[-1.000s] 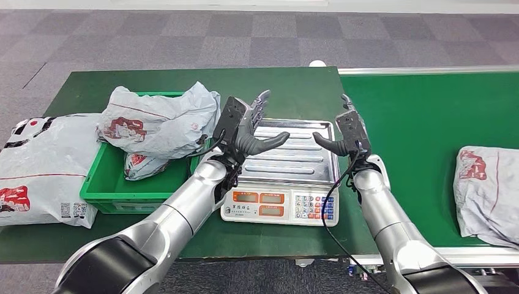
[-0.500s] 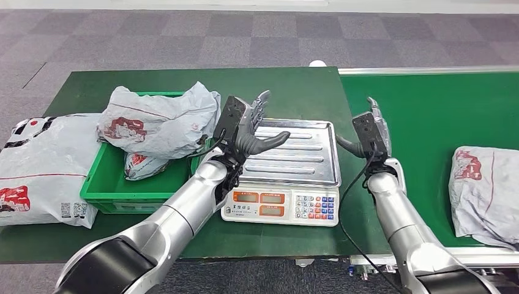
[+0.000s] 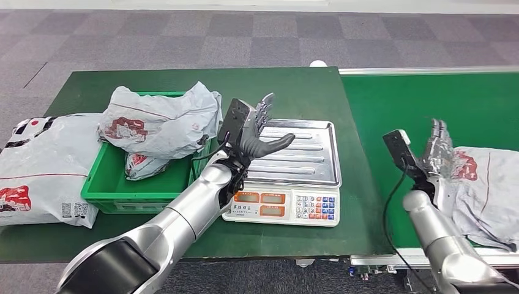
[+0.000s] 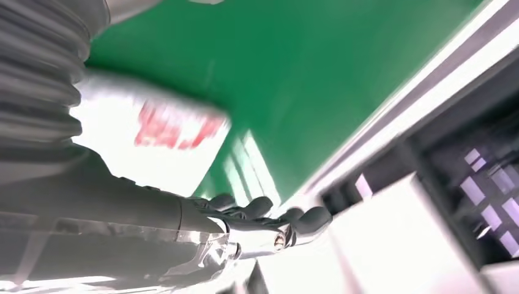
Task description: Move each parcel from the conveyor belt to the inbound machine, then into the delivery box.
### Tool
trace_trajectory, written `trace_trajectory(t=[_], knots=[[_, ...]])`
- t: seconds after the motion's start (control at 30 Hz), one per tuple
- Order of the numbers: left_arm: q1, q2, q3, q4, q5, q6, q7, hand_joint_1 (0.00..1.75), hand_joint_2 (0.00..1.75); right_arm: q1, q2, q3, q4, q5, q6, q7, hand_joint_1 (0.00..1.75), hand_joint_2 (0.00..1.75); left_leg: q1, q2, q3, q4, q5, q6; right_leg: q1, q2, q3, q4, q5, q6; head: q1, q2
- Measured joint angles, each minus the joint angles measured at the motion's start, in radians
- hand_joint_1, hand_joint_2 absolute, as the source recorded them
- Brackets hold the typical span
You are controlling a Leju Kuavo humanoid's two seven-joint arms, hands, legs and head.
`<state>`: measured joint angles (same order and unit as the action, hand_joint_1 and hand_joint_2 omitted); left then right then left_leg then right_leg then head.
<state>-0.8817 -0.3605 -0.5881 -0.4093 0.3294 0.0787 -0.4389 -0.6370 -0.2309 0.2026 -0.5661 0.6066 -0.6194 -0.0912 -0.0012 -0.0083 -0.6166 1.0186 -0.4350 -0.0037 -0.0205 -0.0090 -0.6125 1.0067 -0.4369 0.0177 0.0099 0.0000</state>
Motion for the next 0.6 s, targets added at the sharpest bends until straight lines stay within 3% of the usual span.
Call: trace_trajectory(t=[0.1,0.3,0.6], knots=[[0.006,0.0,-0.001,-0.002,-0.005,0.001,-0.007,0.0,1.75,0.007,-0.027,0.0,0.035,0.054,-0.045,0.048,0.0,1.75,0.0,0.001,0.0,0.0,0.0,0.0,0.0,0.001,0.0,0.0,0.0,0.0,0.0,0.0],[0.011,0.0,-0.001,-0.006,-0.027,0.001,-0.005,0.0,1.75,0.04,-0.064,-0.001,0.066,0.246,-0.076,0.232,0.0,1.75,0.0,0.001,0.0,0.0,0.0,0.001,0.0,0.001,-0.001,0.0,0.0,0.0,0.0,0.0],[0.01,0.0,-0.001,-0.006,-0.052,0.008,0.021,0.0,1.75,0.084,-0.084,-0.026,0.107,0.365,-0.065,0.357,0.0,1.75,0.0,0.001,0.0,0.0,0.0,0.001,0.0,0.001,0.0,0.0,0.0,0.0,0.0,0.0]])
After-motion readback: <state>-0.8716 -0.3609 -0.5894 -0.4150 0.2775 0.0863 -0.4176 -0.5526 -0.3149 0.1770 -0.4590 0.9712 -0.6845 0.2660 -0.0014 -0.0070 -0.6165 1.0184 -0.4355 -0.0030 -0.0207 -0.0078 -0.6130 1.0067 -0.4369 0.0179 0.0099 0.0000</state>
